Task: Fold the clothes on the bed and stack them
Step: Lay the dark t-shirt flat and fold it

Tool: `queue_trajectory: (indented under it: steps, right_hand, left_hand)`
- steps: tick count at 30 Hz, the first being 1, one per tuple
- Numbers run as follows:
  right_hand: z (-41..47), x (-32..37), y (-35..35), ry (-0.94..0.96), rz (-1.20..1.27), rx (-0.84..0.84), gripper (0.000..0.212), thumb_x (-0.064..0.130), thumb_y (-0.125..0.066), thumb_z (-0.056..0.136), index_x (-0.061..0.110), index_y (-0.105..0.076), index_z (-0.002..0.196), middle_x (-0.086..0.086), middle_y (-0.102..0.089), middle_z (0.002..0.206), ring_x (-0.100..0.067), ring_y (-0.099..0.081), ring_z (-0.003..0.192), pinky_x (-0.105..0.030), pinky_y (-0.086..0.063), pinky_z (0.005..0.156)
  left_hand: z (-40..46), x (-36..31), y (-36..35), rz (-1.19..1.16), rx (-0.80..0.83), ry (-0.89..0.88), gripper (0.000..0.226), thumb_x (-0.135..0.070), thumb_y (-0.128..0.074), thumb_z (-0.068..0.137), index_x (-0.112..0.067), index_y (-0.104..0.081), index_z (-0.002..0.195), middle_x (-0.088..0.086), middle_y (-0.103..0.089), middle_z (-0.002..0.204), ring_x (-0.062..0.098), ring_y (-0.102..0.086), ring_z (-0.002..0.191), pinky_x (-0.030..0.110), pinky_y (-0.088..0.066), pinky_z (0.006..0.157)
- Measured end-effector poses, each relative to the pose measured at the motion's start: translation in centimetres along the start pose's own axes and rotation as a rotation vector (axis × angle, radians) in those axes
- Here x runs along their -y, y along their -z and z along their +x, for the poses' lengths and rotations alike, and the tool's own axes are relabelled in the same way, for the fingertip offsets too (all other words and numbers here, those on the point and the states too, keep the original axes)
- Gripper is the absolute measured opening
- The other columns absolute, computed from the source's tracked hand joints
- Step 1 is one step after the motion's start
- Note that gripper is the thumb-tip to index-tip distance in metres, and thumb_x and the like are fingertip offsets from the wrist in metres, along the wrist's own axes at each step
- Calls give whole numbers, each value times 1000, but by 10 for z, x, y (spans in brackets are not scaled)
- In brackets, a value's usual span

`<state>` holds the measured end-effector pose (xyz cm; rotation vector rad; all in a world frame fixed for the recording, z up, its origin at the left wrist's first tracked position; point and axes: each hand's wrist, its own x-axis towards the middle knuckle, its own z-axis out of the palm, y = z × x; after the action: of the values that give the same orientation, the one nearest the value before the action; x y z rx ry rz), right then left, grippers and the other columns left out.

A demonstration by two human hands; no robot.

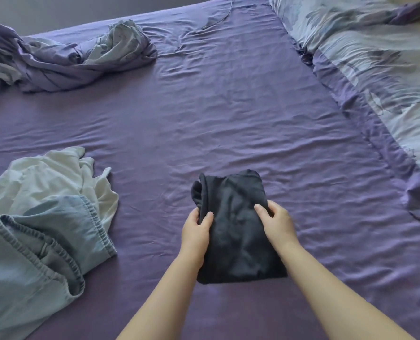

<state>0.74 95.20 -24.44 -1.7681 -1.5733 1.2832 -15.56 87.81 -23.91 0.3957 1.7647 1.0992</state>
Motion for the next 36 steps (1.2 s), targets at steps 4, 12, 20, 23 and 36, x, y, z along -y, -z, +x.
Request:
queue_trajectory:
  steps: [4, 12, 20, 23, 36]
  right_hand:
    - [25, -9, 64, 82, -172, -81, 24, 33, -47, 96, 20, -63, 108, -5, -69, 102, -29, -59, 96, -37, -45, 77]
    - [91, -41, 176, 165, -234, -106, 32, 33, -43, 98, 24, -56, 125, -7, -66, 115, -31, -57, 107, -37, -43, 82]
    - [131, -98, 220, -62, -383, 6, 49, 32, -38, 99, 32, -25, 146, -12, -50, 137, -33, -47, 122, -41, -39, 98]
    - [126, -112, 225, -107, -468, 62, 71, 29, -52, 93, 30, -9, 149, -13, -43, 142, -32, -44, 126, -41, -39, 98]
    - [87, -117, 201, 207, -840, -85, 62, 16, -76, 73, 14, -52, 130, -13, -54, 127, -34, -46, 121, -48, -43, 93]
  left_hand:
    - [-4, -17, -62, 52, 39, -46, 14, -26, -53, 94, -35, -61, 101, -10, -68, 104, 16, -63, 101, 41, -49, 94]
    - [-2, -43, -191, 101, 100, -110, 22, -26, -47, 97, -33, -54, 116, -16, -62, 104, 13, -57, 104, 34, -45, 95]
    - [8, -17, -254, 308, 284, 31, 93, -30, -70, 75, -32, -13, 148, -11, -45, 138, 16, -51, 120, 34, -41, 102]
    - [6, -7, -260, 509, 273, -35, 103, -22, -71, 80, -32, 4, 151, -6, -40, 139, 17, -46, 123, 26, -40, 93]
    - [-12, 5, -248, 619, 205, 19, 74, -31, -64, 85, -25, -22, 146, -8, -55, 130, 16, -55, 115, 32, -47, 89]
